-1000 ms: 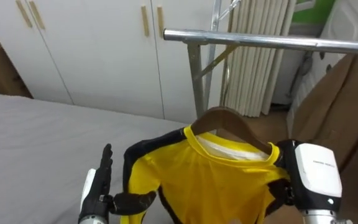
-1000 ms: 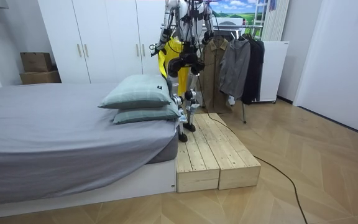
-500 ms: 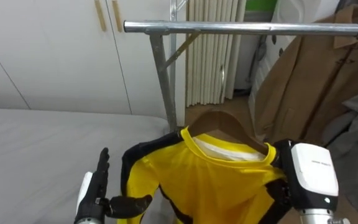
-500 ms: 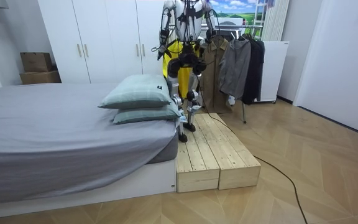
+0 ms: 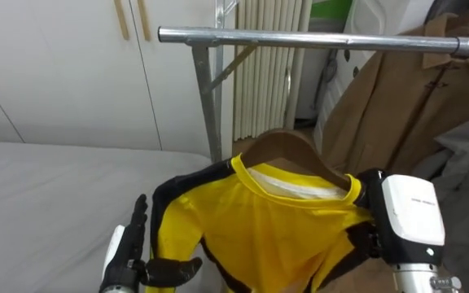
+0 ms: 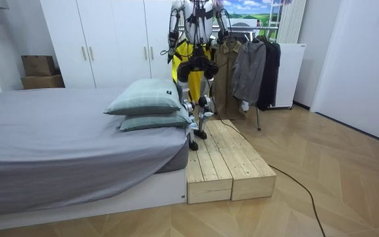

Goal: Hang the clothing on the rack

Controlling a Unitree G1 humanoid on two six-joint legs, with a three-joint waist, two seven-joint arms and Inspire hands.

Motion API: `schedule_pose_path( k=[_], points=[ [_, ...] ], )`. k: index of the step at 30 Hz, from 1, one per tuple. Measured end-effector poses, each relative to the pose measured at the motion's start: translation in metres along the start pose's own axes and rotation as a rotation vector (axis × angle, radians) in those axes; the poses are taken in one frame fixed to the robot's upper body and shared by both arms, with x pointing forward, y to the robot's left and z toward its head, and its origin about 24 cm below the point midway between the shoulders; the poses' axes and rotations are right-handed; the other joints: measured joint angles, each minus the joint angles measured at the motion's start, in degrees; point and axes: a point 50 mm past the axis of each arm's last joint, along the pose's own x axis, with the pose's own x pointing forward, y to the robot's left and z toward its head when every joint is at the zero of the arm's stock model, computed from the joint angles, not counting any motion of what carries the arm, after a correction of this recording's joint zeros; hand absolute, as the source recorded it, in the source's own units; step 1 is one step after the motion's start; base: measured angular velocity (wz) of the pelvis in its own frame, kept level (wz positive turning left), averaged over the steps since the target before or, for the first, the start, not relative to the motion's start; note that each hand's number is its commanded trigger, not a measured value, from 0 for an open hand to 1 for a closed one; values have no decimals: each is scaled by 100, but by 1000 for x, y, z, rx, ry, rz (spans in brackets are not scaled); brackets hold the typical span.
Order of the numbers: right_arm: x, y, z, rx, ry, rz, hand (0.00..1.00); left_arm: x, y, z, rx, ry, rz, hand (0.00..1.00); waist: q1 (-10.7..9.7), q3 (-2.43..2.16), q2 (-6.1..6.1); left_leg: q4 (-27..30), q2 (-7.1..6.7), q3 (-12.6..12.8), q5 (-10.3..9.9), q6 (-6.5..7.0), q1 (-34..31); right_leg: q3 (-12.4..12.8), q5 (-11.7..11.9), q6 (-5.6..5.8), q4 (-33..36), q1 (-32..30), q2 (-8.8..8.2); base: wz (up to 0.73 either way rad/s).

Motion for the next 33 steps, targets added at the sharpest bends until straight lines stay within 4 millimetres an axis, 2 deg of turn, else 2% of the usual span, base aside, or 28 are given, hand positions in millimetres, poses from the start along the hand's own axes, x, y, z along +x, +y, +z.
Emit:
schedule_pose_path(
  k=[6, 10, 17, 21, 24, 33],
  points=[
    [0, 0, 0, 3, 0, -3, 100, -3, -1, -3, 28, 8, -7, 0, -5, 1, -5, -28, 16, -45, 3, -6, 30, -24, 6, 16, -88, 89, -1, 3],
    [1, -1, 1, 5, -7, -5, 100, -3, -1, -4, 27, 8, -5, 0, 15, 1, -4, -31, 16, -52, 4, -7, 47, -24, 42, -42, -85, 89, 0, 0],
    [1, -1, 3, 13, -15, -6, 100, -3, -2, -4, 29, 8, -9, 0, 11, 0, 2, -34, 16, -48, 4, -7, 36, -40, 41, -43, -85, 90, -1, 0],
    [1, -1, 4, 21, -22, -10, 100, -3, -3, -4, 28, 12, -10, 0, 20, 0, 2, -49, 15, -30, 10, -18, 102, -93, 50, -96, -41, 89, -4, -3],
    [3, -3, 6, 27, -31, -22, 100, -3, -3, -4, 33, 11, -12, 0, 18, 1, 2, -76, 15, -31, 24, -34, 106, -79, 35, -59, -78, 106, -1, 0],
    [5, -7, 11, 43, -59, -40, 100, -5, -5, -7, 32, 20, -26, 0, 24, 3, 6, -119, 18, -43, 56, -54, 126, -152, 33, -84, -72, 132, -6, 0]
  ],
)
